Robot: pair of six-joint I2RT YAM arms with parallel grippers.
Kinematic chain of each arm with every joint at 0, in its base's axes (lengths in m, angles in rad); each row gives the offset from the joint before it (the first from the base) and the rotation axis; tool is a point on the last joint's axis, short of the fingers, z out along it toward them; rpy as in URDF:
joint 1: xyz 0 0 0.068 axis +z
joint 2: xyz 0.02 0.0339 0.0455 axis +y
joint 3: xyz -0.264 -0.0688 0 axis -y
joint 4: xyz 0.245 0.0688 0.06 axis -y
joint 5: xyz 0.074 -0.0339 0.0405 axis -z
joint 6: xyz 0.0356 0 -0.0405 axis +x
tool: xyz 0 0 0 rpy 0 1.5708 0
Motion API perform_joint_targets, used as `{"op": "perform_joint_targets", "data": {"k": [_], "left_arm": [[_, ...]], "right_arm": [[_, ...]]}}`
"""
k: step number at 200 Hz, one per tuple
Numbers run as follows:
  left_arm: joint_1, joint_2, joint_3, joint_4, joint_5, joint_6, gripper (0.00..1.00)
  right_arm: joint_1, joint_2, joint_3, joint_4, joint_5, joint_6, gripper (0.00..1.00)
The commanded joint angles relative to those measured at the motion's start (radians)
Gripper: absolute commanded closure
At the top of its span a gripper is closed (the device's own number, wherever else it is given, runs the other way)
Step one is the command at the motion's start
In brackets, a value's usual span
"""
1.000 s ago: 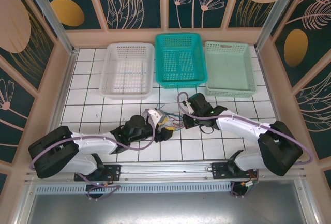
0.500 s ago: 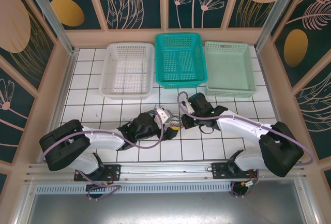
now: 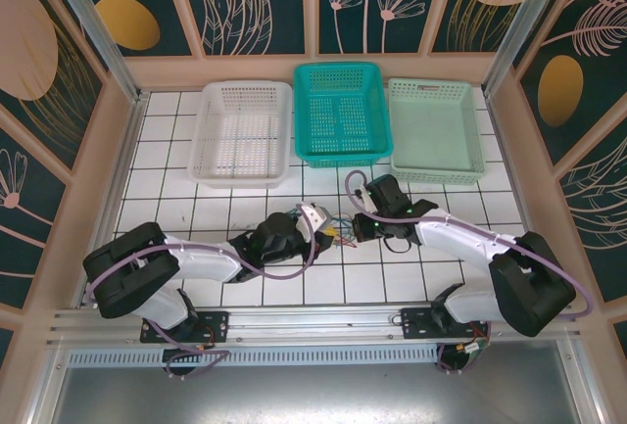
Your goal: Untangle the cables
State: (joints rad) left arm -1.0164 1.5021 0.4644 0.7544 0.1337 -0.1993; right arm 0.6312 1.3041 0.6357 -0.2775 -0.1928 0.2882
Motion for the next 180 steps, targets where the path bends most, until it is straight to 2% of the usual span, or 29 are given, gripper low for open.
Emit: {"op": "perform_joint_targets", "data": {"k": [1, 18, 29, 48, 80, 116, 162, 180], "left_arm": [[-0.005, -0.058, 0.009, 0.009, 0.032, -0.018, 1.00], [-0.005, -0.085, 0.013, -0.026, 0.066, -0.022, 1.00], [-0.005, -0.106, 0.003, -0.059, 0.072, -0.025, 1.00], [-0.005, -0.173, -0.044, -0.103, 0.058, -0.033, 1.00], [-0.004, -0.398, -0.134, -0.176, 0.004, -0.068, 1.00], [-0.005, -0.607, -0.185, -0.257, -0.042, -0.080, 1.00], [-0.004, -0.651, -0.199, -0.263, -0.086, -0.128, 1.00], [-0.004, -0.654, -0.189, -0.256, -0.118, -0.153, 1.00]], "right_arm": [[-0.046, -0.009, -0.011, -0.045, 0.046, 0.045, 1.00], [-0.079, 0.005, -0.008, -0.064, 0.067, 0.084, 1.00], [-0.133, 0.007, -0.013, -0.066, 0.080, 0.099, 1.00], [-0.145, 0.018, -0.013, -0.085, 0.126, 0.104, 1.00], [-0.142, 0.074, -0.018, -0.119, 0.164, 0.100, 1.00], [-0.130, 0.111, 0.006, -0.100, 0.131, 0.085, 1.00], [-0.122, 0.023, 0.019, -0.071, 0.167, 0.068, 0.75], [-0.109, -0.033, 0.006, -0.069, 0.185, 0.056, 0.56]]}}
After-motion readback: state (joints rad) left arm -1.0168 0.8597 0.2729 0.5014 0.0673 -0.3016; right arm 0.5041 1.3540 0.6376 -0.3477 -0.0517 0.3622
